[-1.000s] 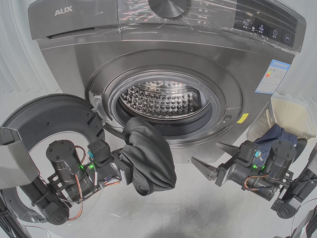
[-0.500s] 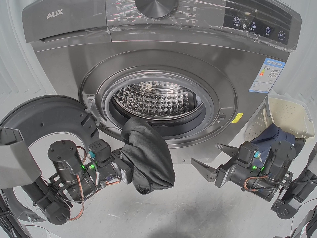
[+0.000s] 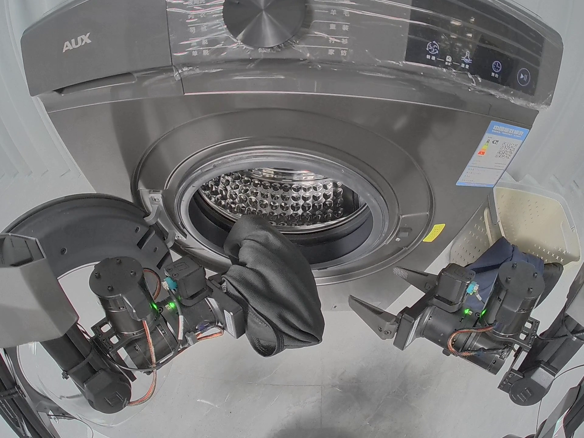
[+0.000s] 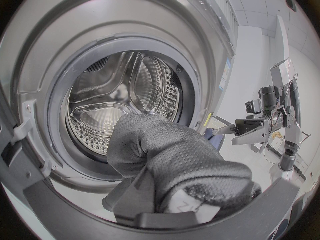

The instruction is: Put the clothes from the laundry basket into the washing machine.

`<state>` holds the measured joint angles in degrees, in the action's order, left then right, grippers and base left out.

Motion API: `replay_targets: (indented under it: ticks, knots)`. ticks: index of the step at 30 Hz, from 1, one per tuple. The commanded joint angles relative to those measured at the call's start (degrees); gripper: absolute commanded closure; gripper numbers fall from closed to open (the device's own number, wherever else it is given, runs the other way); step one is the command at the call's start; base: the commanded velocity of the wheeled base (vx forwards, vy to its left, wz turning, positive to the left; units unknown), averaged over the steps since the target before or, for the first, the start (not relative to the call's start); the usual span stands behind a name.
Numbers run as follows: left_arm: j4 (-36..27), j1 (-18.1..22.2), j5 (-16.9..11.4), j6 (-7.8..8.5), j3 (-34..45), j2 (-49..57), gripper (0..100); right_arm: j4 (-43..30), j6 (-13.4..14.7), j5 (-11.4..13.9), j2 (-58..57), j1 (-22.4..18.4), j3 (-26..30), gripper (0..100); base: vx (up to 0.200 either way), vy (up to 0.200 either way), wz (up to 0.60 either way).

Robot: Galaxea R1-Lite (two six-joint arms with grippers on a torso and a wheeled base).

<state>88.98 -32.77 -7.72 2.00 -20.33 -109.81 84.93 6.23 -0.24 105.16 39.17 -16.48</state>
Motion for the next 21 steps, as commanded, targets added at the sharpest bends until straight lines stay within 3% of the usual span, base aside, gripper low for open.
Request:
replay_targets:
  ticks: [1,9,12,14,21]
  knots:
    - [0.0,-0.2,0.0,0.02,0.1,-0.1,100,0.0,0.0,0.0,0.0,0.4,0.2,0,0.0,0.0,0.0]
    - [0.1,-1.4,0.3,-0.68,0.0,-0.4,100,0.3,0.0,0.3,-0.5,3.5,1.5,0,0.0,0.0,0.0]
    - [0.0,-3.3,4.6,-1.38,-1.2,-1.3,100,0.3,0.0,0.1,-0.8,5.5,1.9,0,0.0,0.0,0.0]
    - [-0.2,-4.7,7.9,-2.97,-3.8,-3.0,100,0.3,0.1,0.1,-1.0,6.4,2.0,0,0.0,0.0,0.0]
    - [-0.4,-5.4,6.0,-4.28,-8.9,-10.5,100,0.4,0.1,0.0,-1.3,8.1,2.9,0,0.0,0.0,0.0]
